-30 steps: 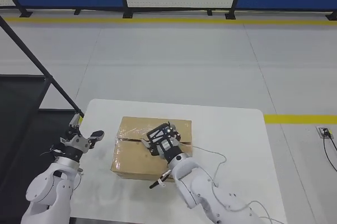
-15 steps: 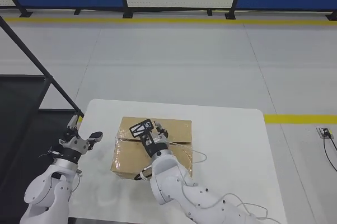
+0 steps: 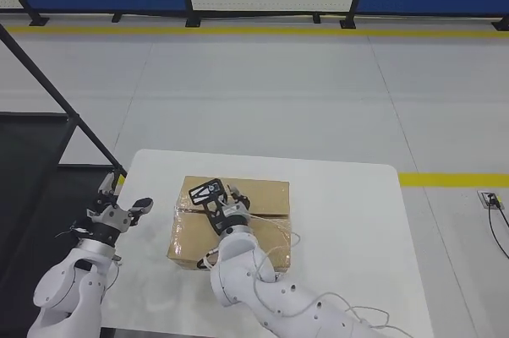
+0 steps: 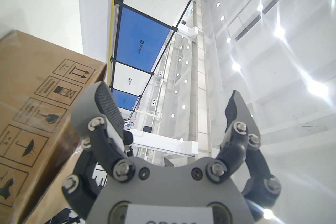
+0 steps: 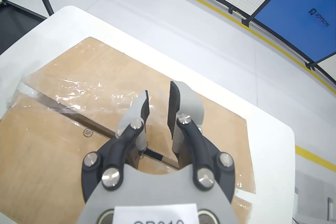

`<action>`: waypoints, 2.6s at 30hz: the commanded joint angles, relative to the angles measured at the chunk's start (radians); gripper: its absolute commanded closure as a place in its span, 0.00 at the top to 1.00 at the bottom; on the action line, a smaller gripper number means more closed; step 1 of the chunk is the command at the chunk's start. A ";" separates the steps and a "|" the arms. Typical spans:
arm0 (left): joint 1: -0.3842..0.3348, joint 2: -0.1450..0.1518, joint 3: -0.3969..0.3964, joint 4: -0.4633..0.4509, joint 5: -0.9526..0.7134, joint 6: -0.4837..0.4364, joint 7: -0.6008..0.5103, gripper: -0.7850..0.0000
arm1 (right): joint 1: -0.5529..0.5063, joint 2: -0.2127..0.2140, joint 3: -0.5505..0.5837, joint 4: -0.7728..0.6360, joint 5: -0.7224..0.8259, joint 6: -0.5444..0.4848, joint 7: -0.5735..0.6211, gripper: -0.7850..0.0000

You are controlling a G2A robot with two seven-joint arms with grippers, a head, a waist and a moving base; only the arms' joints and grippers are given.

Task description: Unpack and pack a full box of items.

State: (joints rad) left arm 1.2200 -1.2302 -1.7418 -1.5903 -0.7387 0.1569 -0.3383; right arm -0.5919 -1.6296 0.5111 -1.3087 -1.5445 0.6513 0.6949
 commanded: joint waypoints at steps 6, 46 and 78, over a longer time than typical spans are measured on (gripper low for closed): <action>-0.002 0.003 0.000 0.004 -0.003 -0.001 -0.004 1.00 | -0.023 -0.020 0.037 -0.010 -0.038 -0.023 -0.007 0.00; 0.004 0.016 0.081 -0.039 0.048 -0.029 -0.125 1.00 | 0.079 -0.011 0.484 -0.200 0.645 -0.701 0.669 0.00; -0.046 0.025 0.146 0.165 0.277 -0.123 -0.084 1.00 | 0.118 0.006 0.556 -0.070 1.193 -0.835 0.735 0.00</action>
State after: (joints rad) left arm 1.1706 -1.2067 -1.5959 -1.4227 -0.4662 0.0297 -0.4016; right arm -0.4809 -1.6233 1.0664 -1.3925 -0.3639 -0.1859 1.4355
